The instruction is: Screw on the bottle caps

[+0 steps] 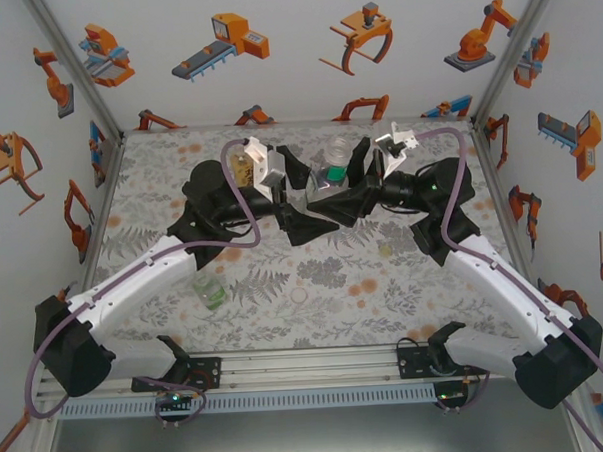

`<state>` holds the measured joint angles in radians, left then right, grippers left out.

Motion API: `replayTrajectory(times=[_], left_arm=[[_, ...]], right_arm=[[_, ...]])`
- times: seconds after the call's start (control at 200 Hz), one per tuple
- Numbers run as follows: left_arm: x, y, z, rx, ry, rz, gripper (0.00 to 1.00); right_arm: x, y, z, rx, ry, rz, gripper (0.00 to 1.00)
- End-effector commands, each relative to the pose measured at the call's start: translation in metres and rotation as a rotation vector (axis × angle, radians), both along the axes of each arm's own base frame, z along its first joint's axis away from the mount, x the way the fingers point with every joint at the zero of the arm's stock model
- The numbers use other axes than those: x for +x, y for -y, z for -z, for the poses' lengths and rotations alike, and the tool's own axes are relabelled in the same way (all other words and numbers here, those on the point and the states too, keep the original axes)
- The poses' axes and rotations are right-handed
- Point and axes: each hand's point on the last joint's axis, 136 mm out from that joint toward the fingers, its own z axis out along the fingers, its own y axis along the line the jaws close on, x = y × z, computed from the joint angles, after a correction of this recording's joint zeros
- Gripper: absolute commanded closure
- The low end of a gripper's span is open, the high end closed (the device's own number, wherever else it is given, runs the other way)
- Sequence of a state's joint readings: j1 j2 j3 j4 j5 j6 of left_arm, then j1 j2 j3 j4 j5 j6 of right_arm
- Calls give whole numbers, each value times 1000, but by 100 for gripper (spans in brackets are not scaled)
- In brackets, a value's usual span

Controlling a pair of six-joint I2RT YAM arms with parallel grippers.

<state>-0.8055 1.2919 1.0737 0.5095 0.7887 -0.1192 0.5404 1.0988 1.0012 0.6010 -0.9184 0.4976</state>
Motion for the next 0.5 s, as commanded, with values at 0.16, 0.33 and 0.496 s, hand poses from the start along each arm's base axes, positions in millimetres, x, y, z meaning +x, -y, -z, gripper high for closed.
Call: replayTrajectory(times=[0.16, 0.33, 0.496], left_arm=[[-8, 3, -19, -58, 32, 29, 19], [-8, 1, -20, -73, 44, 14, 31], [-6, -1, -21, -82, 49, -10, 43]], right_arm=[[-6, 9, -17, 64, 51, 52, 66], [-4, 10, -13, 54, 36, 74, 66], [-5, 11, -12, 52, 30, 81, 67]])
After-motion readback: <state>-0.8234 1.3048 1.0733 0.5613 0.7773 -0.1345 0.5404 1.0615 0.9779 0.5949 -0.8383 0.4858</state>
